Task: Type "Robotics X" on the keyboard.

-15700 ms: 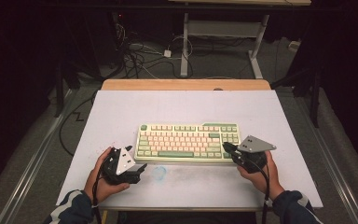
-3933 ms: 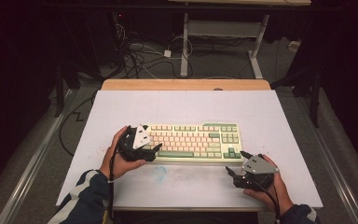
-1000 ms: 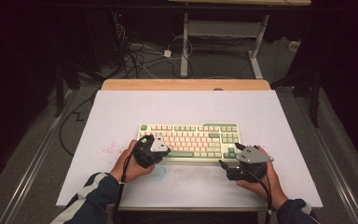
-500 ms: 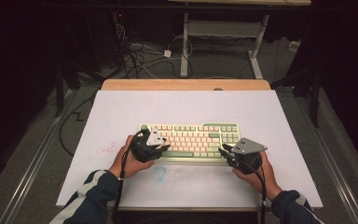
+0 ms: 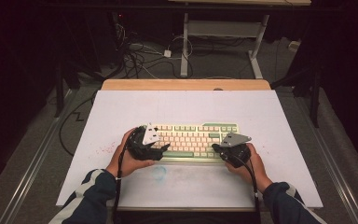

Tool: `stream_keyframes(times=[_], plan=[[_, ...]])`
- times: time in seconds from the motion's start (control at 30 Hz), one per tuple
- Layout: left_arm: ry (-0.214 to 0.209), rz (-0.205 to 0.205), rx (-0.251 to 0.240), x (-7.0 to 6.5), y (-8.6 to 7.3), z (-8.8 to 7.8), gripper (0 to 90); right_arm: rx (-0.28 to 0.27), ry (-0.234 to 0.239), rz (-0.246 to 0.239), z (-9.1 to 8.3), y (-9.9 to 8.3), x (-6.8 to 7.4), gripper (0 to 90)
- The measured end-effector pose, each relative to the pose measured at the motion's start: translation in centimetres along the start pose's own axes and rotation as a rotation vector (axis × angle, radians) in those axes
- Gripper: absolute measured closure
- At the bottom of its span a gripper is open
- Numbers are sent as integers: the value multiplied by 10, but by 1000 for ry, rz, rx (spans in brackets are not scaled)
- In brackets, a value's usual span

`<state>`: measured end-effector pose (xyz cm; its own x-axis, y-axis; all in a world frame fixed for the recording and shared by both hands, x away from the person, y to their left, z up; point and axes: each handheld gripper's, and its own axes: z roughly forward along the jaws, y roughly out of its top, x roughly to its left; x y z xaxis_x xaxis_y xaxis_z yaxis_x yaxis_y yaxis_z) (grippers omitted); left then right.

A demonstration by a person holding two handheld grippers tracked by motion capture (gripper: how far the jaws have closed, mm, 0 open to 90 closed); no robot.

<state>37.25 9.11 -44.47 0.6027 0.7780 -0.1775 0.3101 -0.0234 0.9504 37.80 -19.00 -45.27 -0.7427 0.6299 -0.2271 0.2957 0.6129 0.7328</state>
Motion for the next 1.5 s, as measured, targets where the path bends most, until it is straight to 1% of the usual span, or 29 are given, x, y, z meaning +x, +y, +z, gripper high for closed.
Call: stream_keyframes(times=[0.1, 0.23, 0.4, 0.47, 0.53, 0.6, 0.63, 0.67, 0.7, 0.73, 0.77, 0.83, 0.87, 0.93, 0.97, 1.07, 1.13, 1.23, 1.3, 1.43, 1.5], plan=[[-2, -6, -8, 0, 1, -3, 243, 2, -1, 5, -1, 0, -1, 900], [-6, 0, -5, 0, 1, -5, 241, 3, -2, 2, -1, -1, -2, 900], [8, 24, 4, 1, -2, -9, 244, 1, -1, 2, -2, -2, -3, 896], [22, 30, 1, 2, -4, -11, 262, 2, -3, 7, -2, -2, -3, 900], [20, 21, 15, 4, -7, -14, 284, 3, -2, 2, -3, -2, -3, 900], [11, 22, 30, 3, -11, -14, 306, 2, -1, 1, -2, -2, -2, 900], [4, 26, 42, 2, -14, -15, 328, 2, -2, 0, -2, -2, -2, 900], [-9, 20, 55, 0, -17, -15, 358, 1, -4, 1, -3, -2, -2, 900], [-31, 19, 72, -2, -19, -15, 426, 0, -2, 1, -3, -2, -2, 900], [-41, 29, 90, -4, -22, -15, 498, -5, -5, 2, -3, -2, -2, 900], [-45, 41, 103, -7, -24, -15, 594, -9, -6, 3, -3, -2, -2, 900], [-81, 39, 130, -11, -25, -15, 725, -20, -5, 10, -5, -2, -2, 900], [-88, 44, 135, -13, -26, -15, 776, -23, -7, 5, -6, -1, -2, 900], [-109, 39, 156, -15, -27, -15, 854, -28, -8, 6, -7, -1, -2, 900], [-115, 45, 169, -16, -28, -15, 870, -29, -9, 6, -7, -1, -2, 900], [-120, 49, 191, -17, -32, -12, 872, -33, -9, 6, -9, -1, -2, 900], [-112, 54, 190, -19, -33, -10, 870, -35, -8, 1, -9, 0, -2, 900], [-106, 50, 196, -18, -34, -6, 862, -39, -8, 2, -10, 0, -2, 900], [-113, 48, 201, -18, -34, -6, 860, -39, -7, 3, -11, 1, -2, 900], [-114, 50, 203, -19, -35, -5, 854, -39, -8, 2, -11, 0, -2, 900], [-115, 46, 187, -19, -32, -7, 844, -41, -7, 5, -11, 0, -2, 900]])
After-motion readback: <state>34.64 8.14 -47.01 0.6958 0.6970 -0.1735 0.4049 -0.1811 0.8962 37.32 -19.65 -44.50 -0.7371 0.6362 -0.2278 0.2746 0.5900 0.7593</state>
